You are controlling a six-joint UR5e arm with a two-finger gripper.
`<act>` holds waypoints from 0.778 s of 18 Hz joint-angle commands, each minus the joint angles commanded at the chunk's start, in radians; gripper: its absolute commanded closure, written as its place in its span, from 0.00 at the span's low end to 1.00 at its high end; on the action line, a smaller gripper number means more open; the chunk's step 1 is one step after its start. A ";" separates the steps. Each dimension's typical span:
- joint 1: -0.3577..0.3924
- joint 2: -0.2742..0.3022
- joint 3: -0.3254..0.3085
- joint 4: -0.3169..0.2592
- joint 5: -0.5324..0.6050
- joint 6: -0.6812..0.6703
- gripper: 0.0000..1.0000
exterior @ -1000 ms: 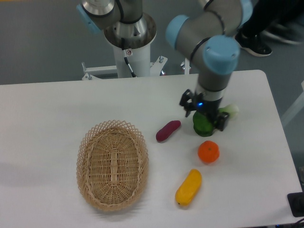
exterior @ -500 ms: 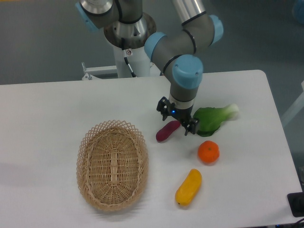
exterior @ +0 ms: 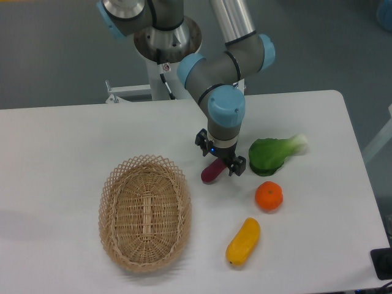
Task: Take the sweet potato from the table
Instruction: 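Lower the gripper onto the purple sweet potato and close the fingers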
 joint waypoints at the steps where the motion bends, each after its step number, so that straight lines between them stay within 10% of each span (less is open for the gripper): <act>1: 0.000 -0.005 0.000 0.003 0.000 0.000 0.00; 7: 0.000 -0.006 0.011 0.017 0.002 0.017 0.63; 14: 0.002 0.008 0.020 0.014 0.000 0.025 0.69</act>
